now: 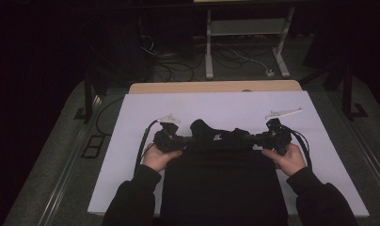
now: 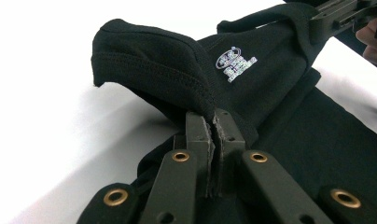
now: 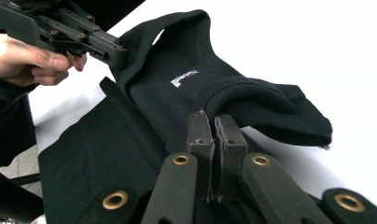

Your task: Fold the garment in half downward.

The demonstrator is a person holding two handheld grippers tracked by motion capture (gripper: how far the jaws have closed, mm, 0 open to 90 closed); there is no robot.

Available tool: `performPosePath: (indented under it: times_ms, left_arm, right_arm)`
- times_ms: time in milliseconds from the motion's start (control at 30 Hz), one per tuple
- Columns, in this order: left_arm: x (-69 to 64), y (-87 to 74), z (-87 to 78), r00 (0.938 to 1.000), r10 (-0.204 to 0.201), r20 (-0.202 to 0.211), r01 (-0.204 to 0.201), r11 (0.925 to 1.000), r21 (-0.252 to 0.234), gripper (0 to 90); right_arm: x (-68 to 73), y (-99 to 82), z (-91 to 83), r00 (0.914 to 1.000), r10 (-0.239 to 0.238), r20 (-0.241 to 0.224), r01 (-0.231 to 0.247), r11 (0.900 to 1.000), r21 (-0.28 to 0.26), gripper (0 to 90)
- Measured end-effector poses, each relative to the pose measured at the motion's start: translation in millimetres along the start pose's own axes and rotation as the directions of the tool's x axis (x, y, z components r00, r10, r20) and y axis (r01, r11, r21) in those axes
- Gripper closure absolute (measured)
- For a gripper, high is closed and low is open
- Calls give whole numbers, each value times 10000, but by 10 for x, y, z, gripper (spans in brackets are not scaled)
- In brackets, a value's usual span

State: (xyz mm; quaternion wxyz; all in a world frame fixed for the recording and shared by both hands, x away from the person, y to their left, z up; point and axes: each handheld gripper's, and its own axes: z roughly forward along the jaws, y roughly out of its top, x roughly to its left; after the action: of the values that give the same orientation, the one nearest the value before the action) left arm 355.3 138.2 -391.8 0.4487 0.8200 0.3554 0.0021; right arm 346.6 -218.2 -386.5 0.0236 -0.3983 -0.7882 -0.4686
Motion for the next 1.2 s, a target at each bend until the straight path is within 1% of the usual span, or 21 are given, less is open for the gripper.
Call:
performPosePath:
  times_ms: [33, 67, 167, 400, 533, 900, 1200]
  left_arm:
    - [-11, -5, -5, 10000, -46, 20, 46, 10000, -31, 856]
    - [-17, -8, -13, 10000, 3, 23, -3, 10000, -12, 856]
    - [-49, -27, -32, 10000, -28, 68, 28, 10000, -28, 856]
    - [-81, -105, -40, 9999, -113, 114, 111, 9999, 111, 855]
    - [-128, -140, -59, 9999, -35, 124, 33, 9998, 180, 854]
    - [-237, -277, -107, 9998, 116, 165, -124, 9987, 496, 855]
    - [-302, -377, -96, 9997, 165, 205, -183, 9958, 894, 855]
  right_arm:
    - [4, -6, -3, 10000, -9, -6, 9, 10000, -16, 854]
    - [12, -11, -7, 10000, 4, -4, -4, 10000, -9, 854]
    - [31, -30, -12, 10000, -5, -47, 5, 10000, -13, 854]
    - [86, -85, -30, 10000, -21, -64, 21, 10000, 68, 854]
    - [126, -120, -44, 10000, -56, -75, 57, 10000, 79, 853]
    - [278, -222, -76, 9995, -297, -139, 300, 9992, 262, 853]
    - [316, -334, -45, 9990, -374, -263, 389, 9975, 585, 852]
